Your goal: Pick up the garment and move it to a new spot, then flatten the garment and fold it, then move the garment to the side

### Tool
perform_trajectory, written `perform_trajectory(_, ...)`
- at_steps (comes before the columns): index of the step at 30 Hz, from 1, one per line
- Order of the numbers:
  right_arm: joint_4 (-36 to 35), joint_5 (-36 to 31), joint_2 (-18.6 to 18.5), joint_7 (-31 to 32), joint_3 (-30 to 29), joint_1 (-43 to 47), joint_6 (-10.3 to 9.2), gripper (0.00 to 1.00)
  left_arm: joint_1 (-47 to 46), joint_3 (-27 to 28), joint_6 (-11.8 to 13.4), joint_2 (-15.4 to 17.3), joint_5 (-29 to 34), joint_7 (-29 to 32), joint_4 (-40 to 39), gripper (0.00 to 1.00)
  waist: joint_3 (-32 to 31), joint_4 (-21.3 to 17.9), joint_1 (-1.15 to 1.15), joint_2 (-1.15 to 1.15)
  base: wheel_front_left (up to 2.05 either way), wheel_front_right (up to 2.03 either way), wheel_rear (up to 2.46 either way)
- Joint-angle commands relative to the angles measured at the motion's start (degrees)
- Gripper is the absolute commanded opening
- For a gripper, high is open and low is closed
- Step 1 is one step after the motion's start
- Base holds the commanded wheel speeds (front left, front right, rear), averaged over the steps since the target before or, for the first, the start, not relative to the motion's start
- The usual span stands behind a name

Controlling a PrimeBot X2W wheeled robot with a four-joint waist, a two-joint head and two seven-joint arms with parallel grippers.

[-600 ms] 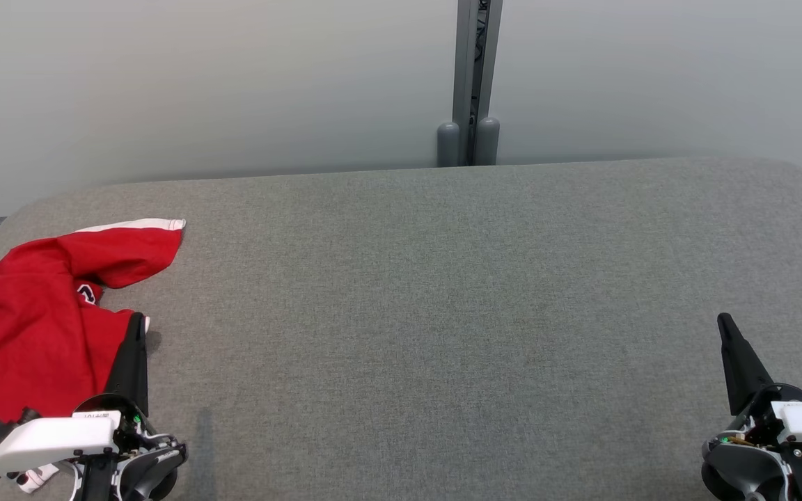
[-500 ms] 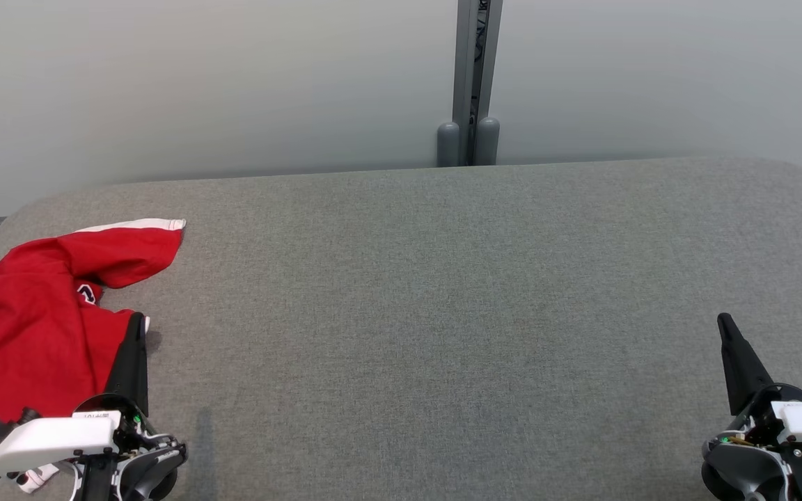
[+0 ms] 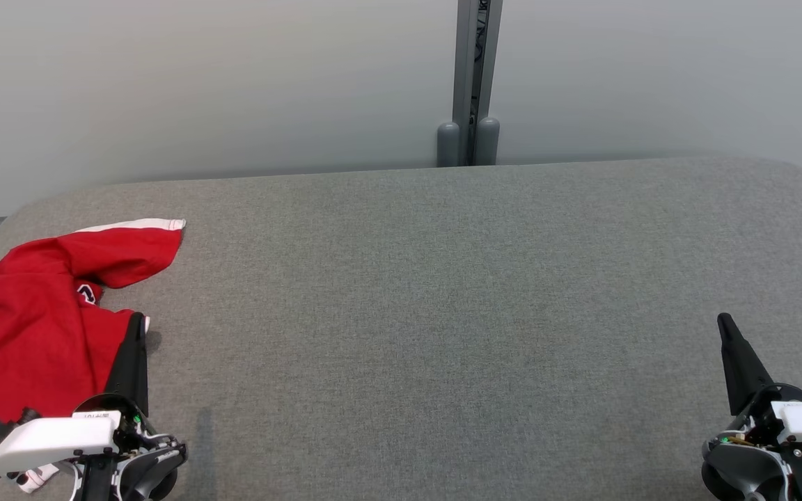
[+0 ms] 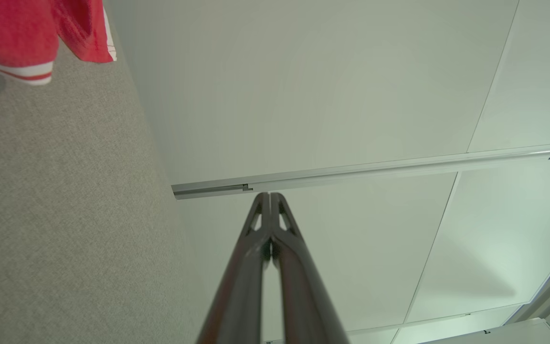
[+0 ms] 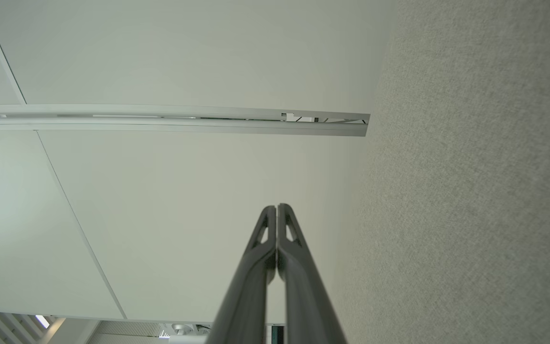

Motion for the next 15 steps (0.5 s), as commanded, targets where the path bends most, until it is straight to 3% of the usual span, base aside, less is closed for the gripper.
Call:
perform_trajectory(1, -0.2, 0.0, -0.5, 0.1, 0.0, -0.3, 0.03, 0.0, -0.7, 0.2, -0.2, 0.4, 0.1, 0.1, -0.1, 0.0, 0.0, 0.0, 0.0, 0.0, 0.0, 0.0, 0.0)
perform_trajectory(15, -0.2, 0.0, -0.5, 0.1, 0.0, -0.3, 0.03, 0.0, -0.7, 0.2, -0.2, 0.4, 0.1, 0.1, -0.1, 0.0, 0.0, 0.0, 0.0, 0.0, 0.0, 0.0, 0.0)
